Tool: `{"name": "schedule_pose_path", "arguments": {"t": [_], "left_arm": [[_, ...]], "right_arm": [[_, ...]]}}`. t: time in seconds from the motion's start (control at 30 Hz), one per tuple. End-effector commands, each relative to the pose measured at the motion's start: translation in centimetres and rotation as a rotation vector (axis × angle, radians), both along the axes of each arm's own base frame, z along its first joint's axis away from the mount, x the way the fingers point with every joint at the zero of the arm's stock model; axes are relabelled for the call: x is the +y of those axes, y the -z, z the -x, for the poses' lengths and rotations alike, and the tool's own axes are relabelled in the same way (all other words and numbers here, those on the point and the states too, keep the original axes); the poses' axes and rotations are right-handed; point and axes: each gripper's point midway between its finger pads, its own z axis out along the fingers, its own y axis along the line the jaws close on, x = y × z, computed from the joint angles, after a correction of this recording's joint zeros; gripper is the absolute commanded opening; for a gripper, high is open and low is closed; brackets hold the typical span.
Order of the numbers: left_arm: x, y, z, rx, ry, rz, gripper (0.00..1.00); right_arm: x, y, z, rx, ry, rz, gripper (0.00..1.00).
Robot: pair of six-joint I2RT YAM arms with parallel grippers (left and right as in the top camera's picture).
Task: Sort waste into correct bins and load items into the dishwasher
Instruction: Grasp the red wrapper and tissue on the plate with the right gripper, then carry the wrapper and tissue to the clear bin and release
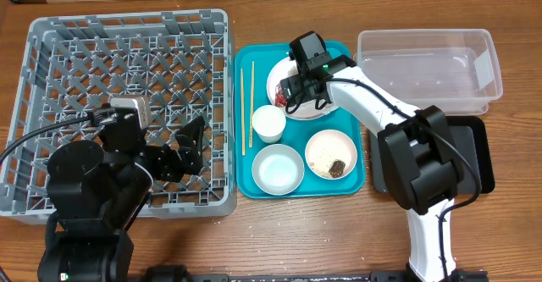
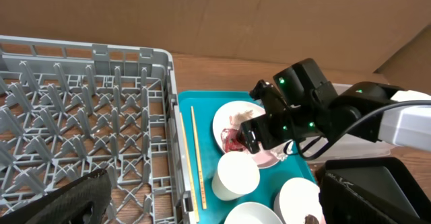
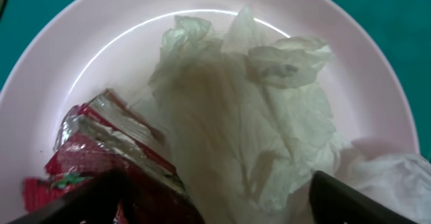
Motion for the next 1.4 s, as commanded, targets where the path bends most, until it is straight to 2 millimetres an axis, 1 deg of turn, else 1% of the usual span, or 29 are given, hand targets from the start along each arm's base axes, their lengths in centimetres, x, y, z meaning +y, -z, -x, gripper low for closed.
{"name": "schedule_pose_path", "arguments": {"t": [0.0,0.07,0.13,0.2,0.23,0.3,0.33,0.43,0.5,0.57,0.67,0.73,0.8,0.83,0.87,0.97,1.03,1.1,1.2,1.3,1.37], "left_arm": [[0.0,-1.0,0.1,-0.019,-0.003,0.017,1.0],[0.0,-1.0,0.1,-0.019,-0.003,0.017,1.0],[0.0,-1.0,0.1,-0.019,-0.003,0.017,1.0],[0.0,-1.0,0.1,-0.019,-0.003,0.017,1.0],[0.0,-1.0,0.1,-0.019,-0.003,0.017,1.0],[0.0,-1.0,0.1,-0.019,-0.003,0.017,1.0],[0.0,-1.0,0.1,-0.019,-0.003,0.017,1.0],[0.0,-1.0,0.1,-0.019,-0.003,0.017,1.0],[0.0,-1.0,0.1,-0.019,-0.003,0.017,1.0],[0.0,-1.0,0.1,-0.019,-0.003,0.017,1.0],[0.0,-1.0,0.1,-0.019,-0.003,0.017,1.0],[0.0,-1.0,0.1,-0.019,-0.003,0.017,1.0],[0.0,-1.0,0.1,-0.019,-0.003,0.017,1.0],[0.0,-1.0,0.1,-0.019,-0.003,0.017,1.0],[0.0,-1.0,0.1,-0.019,-0.003,0.017,1.0],[0.0,-1.0,0.1,-0.019,-0.003,0.017,1.0],[0.0,-1.0,0.1,-0.019,-0.003,0.017,1.0],[0.0,-1.0,0.1,-0.019,-0.003,0.017,1.0],[0.0,-1.0,0.1,-0.019,-0.003,0.017,1.0],[0.0,-1.0,0.1,-0.019,-0.003,0.017,1.0],[0.0,-1.0,0.1,-0.019,-0.003,0.017,1.0]], "right_arm": [[0.3,1.3,0.0,0.034,-0.007,-0.018,0.77],[0.3,1.5,0.3,0.048,-0.009,-0.019,0.62],[0.3,1.6,0.4,0.052,-0.01,-0.017,0.41],[0.3,1.5,0.3,0.051,-0.008,-0.018,0.25],[0.3,1.5,0.3,0.052,-0.005,-0.019,0.2],[0.2,1.1,0.3,0.056,0.019,-0.028,0.06],[0.2,0.6,0.1,0.054,0.022,-0.031,0.04],[0.2,-2.4,-0.7,0.029,0.048,-0.052,0.04],[0.3,-5.7,-1.5,-0.005,0.056,-0.072,0.04],[0.2,-9.5,-2.0,-0.036,0.08,-0.099,0.04],[-0.3,-14.7,-2.1,-0.073,0.098,-0.123,0.04],[-0.9,-17.7,-1.9,-0.097,0.106,-0.135,0.04],[-1.7,-20.3,-1.8,-0.119,0.118,-0.145,0.04],[-2.3,-21.5,-1.7,-0.127,0.135,-0.154,0.04],[-2.8,-22.3,-1.5,-0.131,0.149,-0.158,0.04],[-4.5,-24.0,-1.2,-0.141,0.179,-0.162,0.04],[-5.8,-24.6,-1.0,-0.141,0.22,-0.17,0.04],[-7.6,-24.9,-1.0,-0.135,0.265,-0.17,0.04],[-10.9,-24.4,-0.8,-0.095,0.368,-0.167,0.04],[-15.2,-23.1,-0.4,-0.032,0.515,-0.165,0.04],[-17.7,-22.4,-0.2,-0.002,0.607,-0.169,0.04]]}}
